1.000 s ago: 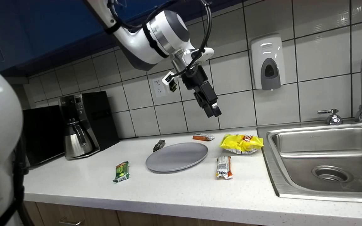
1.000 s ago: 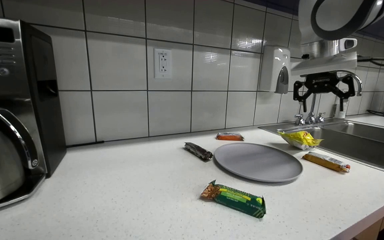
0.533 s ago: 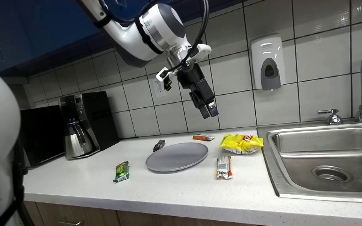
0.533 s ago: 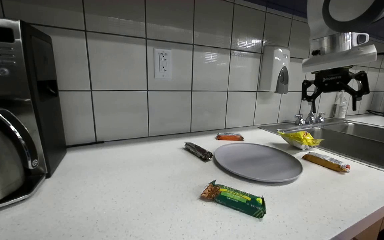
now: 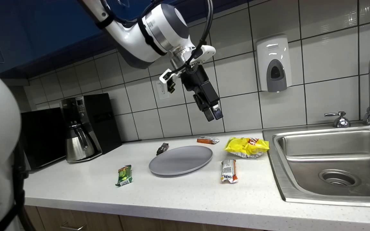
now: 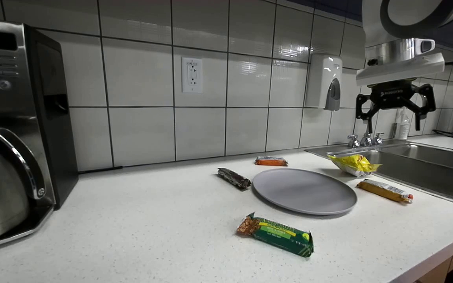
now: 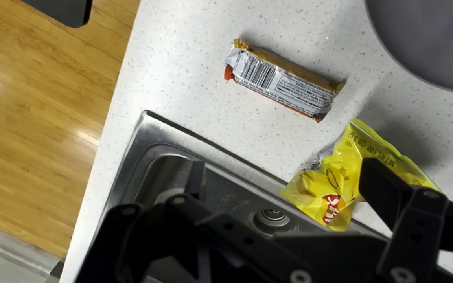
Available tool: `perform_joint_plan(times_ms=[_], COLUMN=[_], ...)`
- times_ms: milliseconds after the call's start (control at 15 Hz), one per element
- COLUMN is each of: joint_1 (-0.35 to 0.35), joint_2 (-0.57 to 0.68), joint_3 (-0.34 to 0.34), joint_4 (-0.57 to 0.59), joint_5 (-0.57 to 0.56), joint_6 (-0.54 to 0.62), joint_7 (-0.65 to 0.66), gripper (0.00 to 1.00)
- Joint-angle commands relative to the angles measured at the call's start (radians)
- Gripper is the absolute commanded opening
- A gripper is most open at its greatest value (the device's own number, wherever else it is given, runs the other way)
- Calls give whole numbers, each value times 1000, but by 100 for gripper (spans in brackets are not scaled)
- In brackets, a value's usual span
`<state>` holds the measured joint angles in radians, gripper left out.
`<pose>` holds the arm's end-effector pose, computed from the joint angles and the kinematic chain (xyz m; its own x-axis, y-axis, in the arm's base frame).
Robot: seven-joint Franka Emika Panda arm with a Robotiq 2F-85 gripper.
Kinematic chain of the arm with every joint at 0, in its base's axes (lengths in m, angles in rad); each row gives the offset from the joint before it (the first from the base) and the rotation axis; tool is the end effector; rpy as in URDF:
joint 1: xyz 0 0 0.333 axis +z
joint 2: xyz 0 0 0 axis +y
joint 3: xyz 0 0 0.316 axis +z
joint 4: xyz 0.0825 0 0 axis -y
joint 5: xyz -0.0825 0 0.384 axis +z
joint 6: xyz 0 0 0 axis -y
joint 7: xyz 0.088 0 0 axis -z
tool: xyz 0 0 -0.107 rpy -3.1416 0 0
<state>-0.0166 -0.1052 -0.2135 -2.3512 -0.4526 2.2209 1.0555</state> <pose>0.4715 -0.1251 0.3721 0.5445 -0.8022 0.2450 -0.8372 -0.5016 0.2181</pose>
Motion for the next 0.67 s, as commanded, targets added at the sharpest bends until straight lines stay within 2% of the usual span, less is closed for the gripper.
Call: perform_joint_plan(times_ms=[0,267,600], joint_1=[-52,-75,-106], joint_2=[-23,-39,-17], joint_3=[54,73,62], joint_4=[-19,-53,-68], joint_5=[8,-16,2], joint_6=[6,31,61], joint_7=[-5,37,-28], gripper=[100,100,100])
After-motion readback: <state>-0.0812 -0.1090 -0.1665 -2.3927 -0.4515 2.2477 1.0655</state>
